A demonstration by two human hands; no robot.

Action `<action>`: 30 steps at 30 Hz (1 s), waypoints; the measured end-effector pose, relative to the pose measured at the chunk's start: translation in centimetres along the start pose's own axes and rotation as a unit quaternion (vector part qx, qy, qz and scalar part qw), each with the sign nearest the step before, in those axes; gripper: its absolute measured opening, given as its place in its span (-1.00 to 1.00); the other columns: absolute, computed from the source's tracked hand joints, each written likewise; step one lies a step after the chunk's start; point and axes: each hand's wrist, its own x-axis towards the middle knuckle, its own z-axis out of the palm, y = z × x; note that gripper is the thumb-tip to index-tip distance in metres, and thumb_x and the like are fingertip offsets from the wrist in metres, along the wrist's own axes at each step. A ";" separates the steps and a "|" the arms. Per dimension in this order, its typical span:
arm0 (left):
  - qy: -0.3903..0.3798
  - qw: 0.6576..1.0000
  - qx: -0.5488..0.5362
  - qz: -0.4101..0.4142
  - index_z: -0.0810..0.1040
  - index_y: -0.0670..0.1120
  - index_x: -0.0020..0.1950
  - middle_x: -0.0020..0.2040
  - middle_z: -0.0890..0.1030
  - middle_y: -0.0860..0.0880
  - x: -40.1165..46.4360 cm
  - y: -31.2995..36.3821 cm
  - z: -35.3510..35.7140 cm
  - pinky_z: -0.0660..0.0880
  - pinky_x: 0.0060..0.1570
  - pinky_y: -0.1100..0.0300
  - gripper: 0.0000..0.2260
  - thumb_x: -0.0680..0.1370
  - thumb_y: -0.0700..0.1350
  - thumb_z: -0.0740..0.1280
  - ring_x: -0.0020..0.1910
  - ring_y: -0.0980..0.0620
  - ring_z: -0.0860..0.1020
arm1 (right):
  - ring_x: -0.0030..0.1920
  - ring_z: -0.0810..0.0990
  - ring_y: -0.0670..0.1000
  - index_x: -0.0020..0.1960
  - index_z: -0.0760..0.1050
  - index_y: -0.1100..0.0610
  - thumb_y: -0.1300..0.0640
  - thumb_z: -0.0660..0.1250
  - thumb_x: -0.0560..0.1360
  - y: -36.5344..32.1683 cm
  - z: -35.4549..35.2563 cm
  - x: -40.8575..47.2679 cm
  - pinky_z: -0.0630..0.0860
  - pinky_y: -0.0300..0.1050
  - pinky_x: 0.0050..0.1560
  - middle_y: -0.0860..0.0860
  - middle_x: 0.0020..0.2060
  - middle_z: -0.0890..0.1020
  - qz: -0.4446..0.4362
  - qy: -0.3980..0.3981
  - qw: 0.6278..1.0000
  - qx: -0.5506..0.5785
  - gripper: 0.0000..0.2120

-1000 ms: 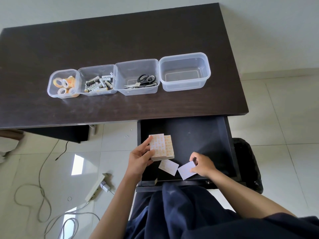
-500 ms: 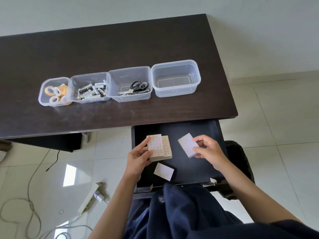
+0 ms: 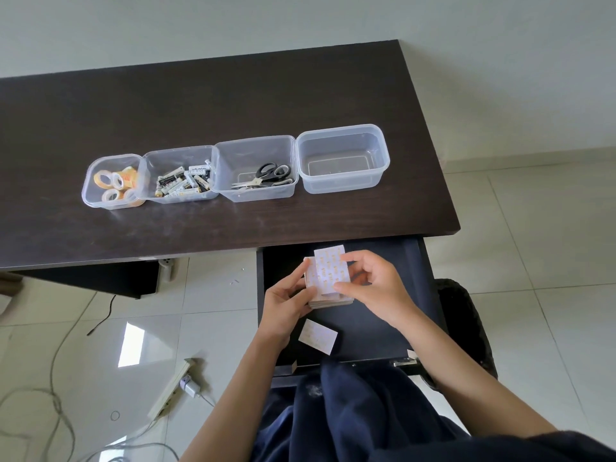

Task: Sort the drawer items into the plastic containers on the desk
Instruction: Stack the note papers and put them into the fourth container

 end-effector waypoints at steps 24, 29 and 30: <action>-0.017 0.998 -0.046 0.025 0.32 0.10 0.41 0.11 0.66 -0.02 -0.6 -0.6 -0.1 0.57 -0.09 0.23 -0.53 0.59 -0.33 0.18 0.06 0.05 0.63 | 0.20 0.41 -0.17 0.24 0.44 -0.02 0.07 0.51 0.37 0.8 1.7 -1.0 0.33 -0.47 0.05 -0.13 0.17 0.47 -0.066 0.029 0.992 -0.099 -0.51; -0.021 0.998 -0.048 0.032 0.29 0.07 0.43 0.17 0.60 -0.07 -0.5 -0.5 0.0 0.57 -0.09 0.24 -0.53 0.60 -0.33 0.16 0.05 0.08 0.63 | 0.20 0.43 -0.21 0.26 0.43 -0.02 0.11 0.50 0.37 0.9 2.1 -0.9 0.38 -0.50 0.01 -0.12 0.18 0.46 -0.069 0.032 0.994 -0.073 -0.50; -0.023 0.998 -0.049 0.031 0.30 0.07 0.43 0.17 0.60 -0.08 -0.5 -0.5 0.1 0.58 -0.07 0.23 -0.53 0.60 -0.33 0.16 0.06 0.07 0.63 | 0.20 0.42 -0.22 0.25 0.43 0.00 0.12 0.50 0.37 0.9 2.2 -0.9 0.36 -0.52 0.03 -0.11 0.17 0.46 -0.072 0.035 0.994 -0.072 -0.51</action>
